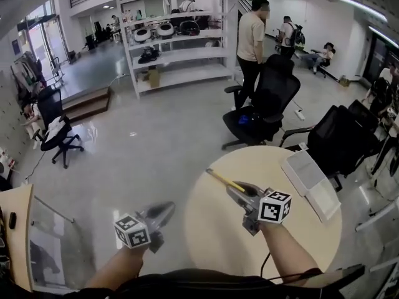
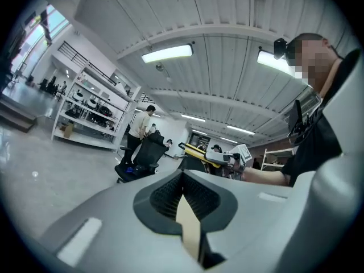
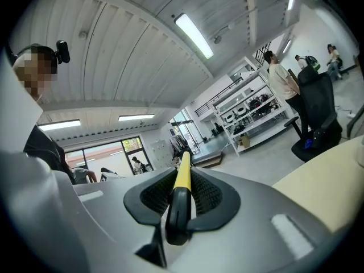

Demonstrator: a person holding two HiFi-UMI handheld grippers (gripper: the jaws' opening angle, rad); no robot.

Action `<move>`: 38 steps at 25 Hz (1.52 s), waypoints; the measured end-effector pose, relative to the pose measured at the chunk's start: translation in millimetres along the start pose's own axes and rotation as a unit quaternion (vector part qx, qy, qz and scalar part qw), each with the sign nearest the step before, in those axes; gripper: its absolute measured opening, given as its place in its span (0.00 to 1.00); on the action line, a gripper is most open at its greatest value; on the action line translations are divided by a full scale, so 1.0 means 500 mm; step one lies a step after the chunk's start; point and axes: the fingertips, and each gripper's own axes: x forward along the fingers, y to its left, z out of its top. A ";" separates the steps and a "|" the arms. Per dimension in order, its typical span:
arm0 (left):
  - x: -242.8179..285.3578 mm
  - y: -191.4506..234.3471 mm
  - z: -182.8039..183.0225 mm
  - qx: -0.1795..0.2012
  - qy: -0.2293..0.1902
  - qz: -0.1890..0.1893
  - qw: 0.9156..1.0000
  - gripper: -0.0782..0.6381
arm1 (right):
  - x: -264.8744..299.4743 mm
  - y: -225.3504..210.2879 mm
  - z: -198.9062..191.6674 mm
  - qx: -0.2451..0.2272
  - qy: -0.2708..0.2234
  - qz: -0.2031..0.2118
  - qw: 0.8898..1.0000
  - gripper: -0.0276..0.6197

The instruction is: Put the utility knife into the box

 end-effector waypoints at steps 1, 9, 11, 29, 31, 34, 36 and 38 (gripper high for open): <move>0.057 -0.017 -0.007 -0.004 0.003 0.007 1.000 0.11 | -0.029 -0.042 0.016 0.001 -0.003 0.008 1.000 0.18; 0.378 -0.090 -0.065 -0.007 0.046 0.042 0.998 0.11 | -0.223 -0.319 0.094 0.010 -0.036 -0.005 0.999 0.18; 0.436 -0.110 -0.077 -0.005 0.057 0.035 0.998 0.11 | -0.270 -0.366 0.102 0.013 -0.039 -0.018 0.999 0.18; 0.787 -0.246 -0.141 0.044 0.111 -0.055 0.991 0.11 | -0.587 -0.620 0.133 -0.004 -0.083 -0.144 0.986 0.18; 0.811 -0.259 -0.151 0.047 0.118 -0.061 0.990 0.11 | -0.619 -0.637 0.125 -0.003 -0.084 -0.157 0.984 0.18; 0.852 -0.286 -0.172 0.052 0.129 -0.075 0.987 0.11 | -0.669 -0.664 0.114 -0.003 -0.083 -0.179 0.980 0.18; 0.881 -0.307 -0.190 0.050 0.133 -0.087 0.986 0.11 | -0.702 -0.684 0.106 -0.003 -0.081 -0.196 0.977 0.18; 0.906 -0.322 -0.206 0.046 0.135 -0.097 0.985 0.11 | -0.730 -0.702 0.095 -0.003 -0.081 -0.213 0.974 0.18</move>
